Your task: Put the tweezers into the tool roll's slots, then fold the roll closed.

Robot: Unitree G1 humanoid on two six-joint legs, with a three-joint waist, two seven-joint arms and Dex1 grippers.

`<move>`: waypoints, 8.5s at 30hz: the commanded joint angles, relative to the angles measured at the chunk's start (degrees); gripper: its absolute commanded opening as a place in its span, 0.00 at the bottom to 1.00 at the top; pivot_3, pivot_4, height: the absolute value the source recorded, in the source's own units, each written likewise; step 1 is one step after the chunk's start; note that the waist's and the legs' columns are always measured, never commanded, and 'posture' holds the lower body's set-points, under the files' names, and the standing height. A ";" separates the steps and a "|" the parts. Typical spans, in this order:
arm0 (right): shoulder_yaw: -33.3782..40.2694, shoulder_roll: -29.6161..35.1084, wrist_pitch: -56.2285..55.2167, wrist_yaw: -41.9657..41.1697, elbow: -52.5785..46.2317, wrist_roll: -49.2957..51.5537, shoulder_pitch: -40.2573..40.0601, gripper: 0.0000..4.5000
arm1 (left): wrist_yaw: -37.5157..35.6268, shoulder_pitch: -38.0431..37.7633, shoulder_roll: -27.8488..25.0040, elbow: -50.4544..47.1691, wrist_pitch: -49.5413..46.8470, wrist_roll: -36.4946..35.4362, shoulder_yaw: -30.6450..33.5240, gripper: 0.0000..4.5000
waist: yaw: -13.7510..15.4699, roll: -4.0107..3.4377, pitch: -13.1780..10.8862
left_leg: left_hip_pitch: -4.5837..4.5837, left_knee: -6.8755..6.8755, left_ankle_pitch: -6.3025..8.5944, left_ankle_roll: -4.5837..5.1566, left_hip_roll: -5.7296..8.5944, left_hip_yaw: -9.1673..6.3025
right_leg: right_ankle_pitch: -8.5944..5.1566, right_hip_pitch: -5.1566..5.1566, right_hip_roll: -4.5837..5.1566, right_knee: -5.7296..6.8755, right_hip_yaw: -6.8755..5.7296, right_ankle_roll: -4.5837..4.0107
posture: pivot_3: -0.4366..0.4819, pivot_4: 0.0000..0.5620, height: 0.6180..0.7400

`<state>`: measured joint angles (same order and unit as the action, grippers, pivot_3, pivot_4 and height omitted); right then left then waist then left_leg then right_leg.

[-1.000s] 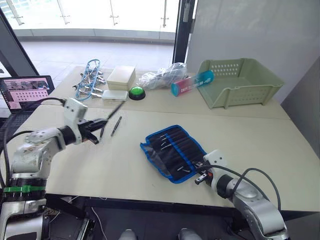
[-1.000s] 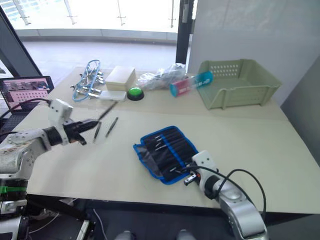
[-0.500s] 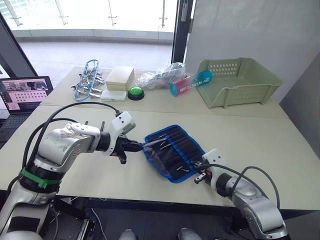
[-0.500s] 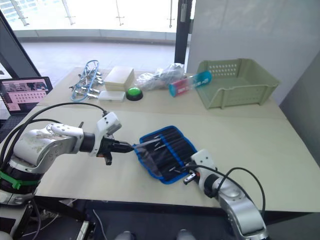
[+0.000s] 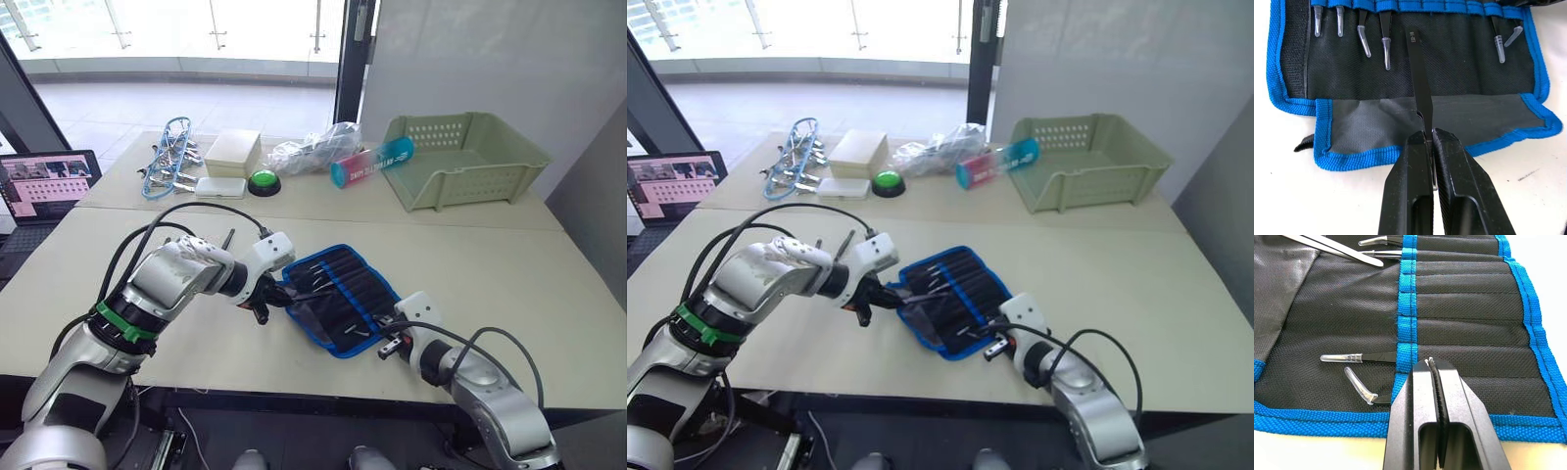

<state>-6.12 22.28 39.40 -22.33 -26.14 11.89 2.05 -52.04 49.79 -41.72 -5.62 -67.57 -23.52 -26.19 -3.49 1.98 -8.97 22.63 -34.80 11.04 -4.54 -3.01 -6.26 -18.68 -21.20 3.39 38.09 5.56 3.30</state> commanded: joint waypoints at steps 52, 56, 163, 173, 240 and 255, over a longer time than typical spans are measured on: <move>-4.55 -1.54 2.54 0.00 2.05 -1.74 1.44 0.00 | 1.77 -9.65 9.09 2.92 21.91 2.89 30.73 0.99 | -1.01 -0.08 0.01 | -0.09 -0.01 -0.01 0.01 -0.01 0.00 | 0.00 0.02 -0.01 0.06 0.05 0.00 | 0.48 0.27 1.00; -4.39 -1.32 2.11 -0.53 2.97 -1.68 1.79 0.00 | 2.67 -21.28 4.55 -1.41 20.39 -1.57 43.03 0.99 | -1.38 -0.09 -0.01 | -0.23 0.07 0.00 0.02 -0.03 0.02 | 0.01 0.06 -0.01 0.08 0.10 -0.01 | 0.48 0.27 1.00; -6.04 -2.44 1.65 -1.33 4.29 -3.89 2.52 0.00 | -5.40 -6.15 3.85 4.67 20.18 9.22 6.38 0.00 | -1.49 -0.04 0.02 | -0.20 0.21 0.00 0.02 -0.05 0.02 | -0.02 0.05 -0.08 -0.04 0.10 -0.03 | 0.48 0.27 1.00; -6.08 -2.81 1.86 -1.00 4.01 -3.78 2.48 0.00 | -5.71 -6.18 4.39 5.49 20.49 12.00 4.84 0.00 | -1.40 -0.04 0.01 | -0.19 0.21 0.00 0.02 -0.05 0.02 | -0.02 0.05 -0.08 -0.04 0.10 -0.02 | 0.48 0.27 1.00; -6.37 -3.19 2.15 -0.11 2.82 -3.57 0.88 0.00 | 6.54 -25.42 9.03 -7.45 24.62 9.55 33.72 0.99 | -0.82 -0.15 -0.02 | -0.25 0.15 0.02 0.05 -0.05 0.02 | -0.03 0.10 -0.05 -0.04 0.12 -0.01 | 0.48 0.27 1.00; -3.06 1.74 0.69 -5.02 4.49 -1.99 0.04 0.00 | 21.76 -63.12 22.16 -26.99 30.77 0.11 66.27 0.99 | 0.66 0.11 -0.03 | -0.22 0.18 0.12 -0.09 -0.05 0.05 | -0.04 0.20 0.08 -0.25 0.07 -0.03 | 0.48 0.27 1.00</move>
<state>-8.10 23.46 39.14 -26.19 -24.14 9.79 3.65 -32.44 -12.32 -19.74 -29.36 -38.51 -22.79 38.12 -2.82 2.08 -9.00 22.40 -34.63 11.18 -4.63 -3.07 -6.21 -18.72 -21.00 3.46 37.82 5.64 3.27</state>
